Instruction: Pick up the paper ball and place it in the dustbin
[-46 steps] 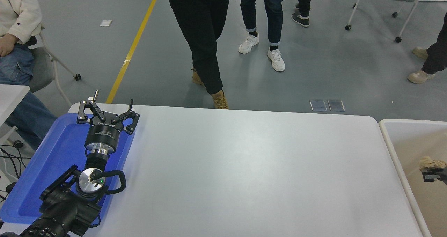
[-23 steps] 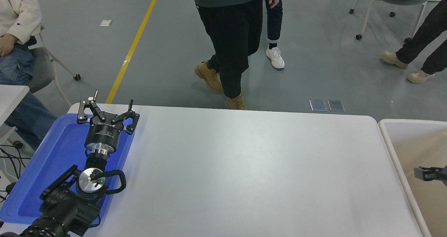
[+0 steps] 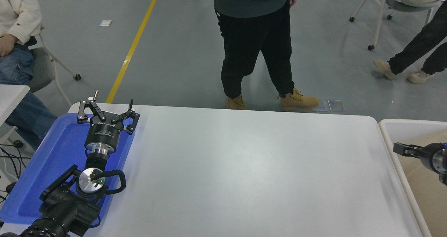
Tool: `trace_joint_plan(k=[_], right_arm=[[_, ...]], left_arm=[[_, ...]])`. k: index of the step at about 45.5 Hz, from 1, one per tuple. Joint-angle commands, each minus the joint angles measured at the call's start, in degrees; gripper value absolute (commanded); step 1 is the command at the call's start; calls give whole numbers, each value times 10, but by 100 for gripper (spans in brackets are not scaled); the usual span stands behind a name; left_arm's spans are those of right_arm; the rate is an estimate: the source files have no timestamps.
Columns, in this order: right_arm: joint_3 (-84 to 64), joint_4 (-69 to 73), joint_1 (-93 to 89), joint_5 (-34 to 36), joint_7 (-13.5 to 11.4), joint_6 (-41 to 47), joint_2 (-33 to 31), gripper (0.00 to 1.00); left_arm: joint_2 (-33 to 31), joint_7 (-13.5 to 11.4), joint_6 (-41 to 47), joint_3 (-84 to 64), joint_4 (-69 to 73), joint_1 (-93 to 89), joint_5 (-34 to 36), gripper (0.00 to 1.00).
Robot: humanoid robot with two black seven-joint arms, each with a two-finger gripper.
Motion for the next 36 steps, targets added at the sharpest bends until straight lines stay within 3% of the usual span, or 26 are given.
trace_joint_plan(k=[1,11,24,36], right_arm=[[172,69,5,4,1,2,-21,100],[308,98,3,58,1,7,-21,100],[376,127,1,222,1,7,-1,100],[460,134,-5,267,1,9,49,100]], left_arm=[[0,0,0,0,0,0,0,100],[0,0,0,0,0,0,0,100],[0,0,0,0,0,0,0,100],[0,0,0,0,0,0,0,100]])
